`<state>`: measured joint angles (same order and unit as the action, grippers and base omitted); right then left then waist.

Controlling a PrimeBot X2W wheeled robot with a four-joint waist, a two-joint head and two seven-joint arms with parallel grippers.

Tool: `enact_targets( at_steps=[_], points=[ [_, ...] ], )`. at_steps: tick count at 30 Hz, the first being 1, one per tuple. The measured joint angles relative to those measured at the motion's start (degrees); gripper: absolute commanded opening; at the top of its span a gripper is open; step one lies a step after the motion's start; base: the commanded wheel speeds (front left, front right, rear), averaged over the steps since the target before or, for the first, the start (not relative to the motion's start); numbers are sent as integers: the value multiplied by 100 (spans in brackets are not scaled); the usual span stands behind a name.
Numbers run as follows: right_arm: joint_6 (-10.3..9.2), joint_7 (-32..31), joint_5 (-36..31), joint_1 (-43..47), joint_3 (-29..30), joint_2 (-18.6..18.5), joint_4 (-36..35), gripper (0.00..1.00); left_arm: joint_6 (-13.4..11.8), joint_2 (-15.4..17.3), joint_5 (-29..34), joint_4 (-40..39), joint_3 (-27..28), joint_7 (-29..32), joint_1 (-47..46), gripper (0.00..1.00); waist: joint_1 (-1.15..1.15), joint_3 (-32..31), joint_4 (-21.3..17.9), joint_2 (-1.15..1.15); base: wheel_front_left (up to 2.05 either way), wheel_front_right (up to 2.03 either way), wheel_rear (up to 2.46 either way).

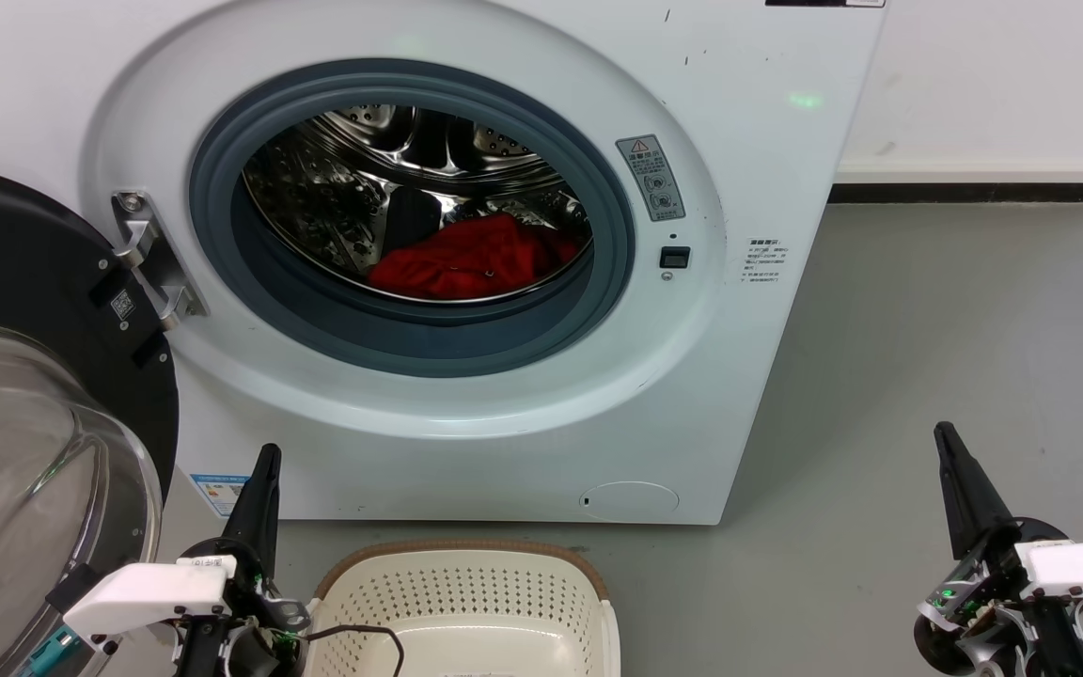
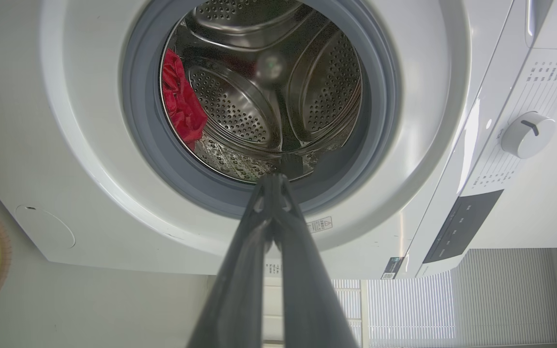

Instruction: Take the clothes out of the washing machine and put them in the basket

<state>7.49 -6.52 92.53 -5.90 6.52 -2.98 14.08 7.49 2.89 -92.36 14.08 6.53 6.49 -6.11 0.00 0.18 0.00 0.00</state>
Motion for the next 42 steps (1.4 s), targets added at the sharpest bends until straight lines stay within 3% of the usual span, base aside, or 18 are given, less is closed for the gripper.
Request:
enact_targets(
  at_steps=[14,15,29,42],
  points=[
    [0,0,0,0,0,0,0,0,0,0,0,0,0,0,0,0,0,0,0,0,0,0,0],
    [0,0,0,0,0,0,0,100,0,0,0,0,0,0,0,100,0,0,0,0,0,0,0],
    [-1,307,-199,296,-51,8,-140,100,-2,-23,238,56,-328,-314,127,100,0,8,-18,0,0,0,0],
    [-1,632,-1357,407,23,12,-469,100,-2,-21,1461,-254,-490,-632,81,100,0,21,-39,0,0,0,0]
  ],
)
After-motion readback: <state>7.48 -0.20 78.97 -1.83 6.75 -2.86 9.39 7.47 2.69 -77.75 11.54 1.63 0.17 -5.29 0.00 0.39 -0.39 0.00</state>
